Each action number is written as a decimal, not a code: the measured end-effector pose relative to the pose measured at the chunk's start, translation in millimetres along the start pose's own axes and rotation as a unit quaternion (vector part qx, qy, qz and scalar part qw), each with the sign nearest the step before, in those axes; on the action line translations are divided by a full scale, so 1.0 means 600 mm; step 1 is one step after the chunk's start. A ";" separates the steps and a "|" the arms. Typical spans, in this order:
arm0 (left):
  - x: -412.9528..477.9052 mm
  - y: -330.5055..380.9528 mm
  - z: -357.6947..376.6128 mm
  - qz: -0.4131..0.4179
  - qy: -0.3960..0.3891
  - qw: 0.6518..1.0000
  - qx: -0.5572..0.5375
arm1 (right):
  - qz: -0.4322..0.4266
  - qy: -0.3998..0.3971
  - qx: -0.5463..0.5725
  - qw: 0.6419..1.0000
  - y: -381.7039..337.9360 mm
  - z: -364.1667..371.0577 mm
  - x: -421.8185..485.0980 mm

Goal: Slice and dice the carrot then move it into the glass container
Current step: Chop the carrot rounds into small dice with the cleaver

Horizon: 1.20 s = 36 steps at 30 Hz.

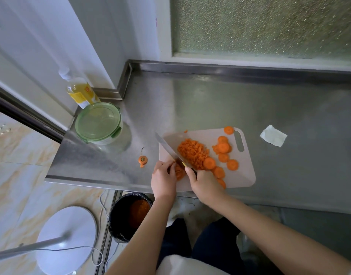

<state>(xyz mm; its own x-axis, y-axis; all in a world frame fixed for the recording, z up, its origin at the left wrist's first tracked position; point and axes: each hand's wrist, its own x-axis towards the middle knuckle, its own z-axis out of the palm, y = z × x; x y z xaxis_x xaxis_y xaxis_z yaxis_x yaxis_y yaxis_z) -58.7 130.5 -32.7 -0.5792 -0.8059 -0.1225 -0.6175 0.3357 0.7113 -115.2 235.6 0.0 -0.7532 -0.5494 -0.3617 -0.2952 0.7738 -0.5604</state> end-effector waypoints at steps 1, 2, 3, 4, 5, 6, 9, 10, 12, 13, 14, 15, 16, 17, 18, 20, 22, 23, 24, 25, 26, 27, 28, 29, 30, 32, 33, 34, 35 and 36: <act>0.000 -0.001 0.000 -0.002 0.001 1.000 0.006 | 0.001 0.001 -0.001 1.000 0.004 -0.001 -0.001; 0.000 -0.001 0.000 -0.004 0.003 1.000 0.009 | 0.004 0.003 0.000 1.000 0.006 -0.004 -0.001; -0.001 -0.001 0.000 -0.006 0.004 1.000 0.010 | 0.012 0.004 0.003 1.000 0.009 -0.006 0.000; -0.002 0.001 0.000 -0.007 0.006 1.000 0.008 | 0.021 0.006 0.008 1.000 0.011 -0.010 0.001; -0.002 0.003 0.000 -0.009 0.008 1.000 0.002 | 0.032 0.008 0.014 0.999 0.013 -0.013 0.005; -0.003 0.004 0.001 -0.010 0.011 1.000 -0.007 | 0.040 0.007 0.020 0.999 0.014 -0.017 0.007; -0.004 0.007 0.003 -0.012 0.020 0.999 -0.031 | 0.051 -0.007 0.026 0.998 0.012 -0.025 0.012; -0.004 0.007 0.003 -0.013 0.022 0.999 -0.036 | 0.053 -0.010 0.029 0.998 0.011 -0.026 0.011; -0.004 0.006 0.004 -0.012 0.022 0.999 -0.047 | 0.060 -0.015 0.043 0.997 0.012 -0.026 0.010; -0.004 0.006 0.003 -0.012 0.020 0.998 -0.052 | 0.063 -0.017 0.053 0.997 0.014 -0.025 0.009; -0.004 0.006 0.003 -0.014 0.017 0.998 -0.054 | 0.063 -0.020 0.060 0.996 0.016 -0.023 0.008; -0.005 0.006 0.002 -0.016 0.013 0.998 -0.055 | 0.064 -0.023 0.067 0.995 0.018 -0.020 0.007; -0.006 0.006 0.002 -0.018 0.008 0.998 -0.058 | 0.063 -0.025 0.073 0.995 0.020 -0.018 0.005; -0.008 0.005 0.001 -0.021 0.003 0.998 -0.063 | 0.061 -0.024 0.079 0.995 0.022 -0.016 0.004; -0.010 0.004 0.001 -0.025 0.001 0.997 -0.067 | 0.058 -0.022 0.082 0.995 0.023 -0.015 0.003; -0.012 0.000 -0.001 -0.032 0.003 0.997 -0.067 | 0.056 -0.018 0.084 0.995 0.022 -0.014 0.001; -0.012 -0.002 -0.002 -0.037 0.004 0.997 -0.062 | 0.053 -0.017 0.075 0.996 0.021 -0.015 -0.002; -0.011 -0.002 -0.002 -0.039 0.004 0.997 -0.062 | 0.052 -0.017 0.068 0.996 0.021 -0.015 -0.003; -0.011 -0.001 -0.002 -0.040 0.003 0.997 -0.063 | 0.051 -0.018 0.063 0.997 0.021 -0.015 -0.004; -0.010 0.000 -0.001 -0.041 0.001 0.997 -0.063 | 0.049 -0.020 0.059 0.997 0.021 -0.014 -0.005; -0.010 0.001 0.000 -0.041 -0.001 0.997 -0.062 | 0.045 -0.020 0.054 0.997 0.021 -0.014 -0.007; -0.009 0.002 0.002 -0.041 -0.005 0.997 -0.062 | 0.042 -0.019 0.045 0.998 0.020 -0.012 -0.009; -0.010 0.004 0.003 -0.042 -0.009 0.997 -0.061 | 0.038 -0.015 0.032 0.999 0.018 -0.011 -0.011; -0.010 0.005 0.004 -0.043 -0.012 0.997 -0.061 | 0.035 -0.010 0.021 0.999 0.016 -0.010 -0.013; -0.011 0.006 0.005 -0.044 -0.014 0.997 -0.061 | 0.030 -0.006 0.015 0.999 0.014 -0.008 -0.014; -0.012 0.006 0.005 -0.043 -0.014 0.997 -0.063 | 0.025 -0.003 0.017 1.000 0.012 -0.007 -0.017; -0.013 0.006 0.004 -0.040 -0.015 0.997 -0.063 | 0.025 -0.004 0.020 0.999 0.012 -0.007 -0.018; -0.014 0.007 0.004 -0.033 -0.016 0.997 -0.063 | 0.027 -0.008 0.024 0.999 0.012 -0.008 -0.018; -0.014 0.007 0.003 -0.026 -0.017 0.998 -0.062 | 0.030 -0.012 0.030 0.999 0.013 -0.009 -0.017; -0.014 0.006 0.002 -0.021 -0.017 0.998 -0.062 | 0.033 -0.016 0.036 0.999 0.013 -0.010 -0.016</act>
<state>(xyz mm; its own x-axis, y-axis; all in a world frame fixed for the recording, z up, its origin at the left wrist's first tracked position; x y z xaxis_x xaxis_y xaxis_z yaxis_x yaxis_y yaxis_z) -56.7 139.2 -29.9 -0.5735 -0.7999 -0.1768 -0.5721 0.2366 0.7853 -113.6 249.0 3.4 -0.7498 -0.5094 -0.4223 -0.2024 0.7842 -0.5865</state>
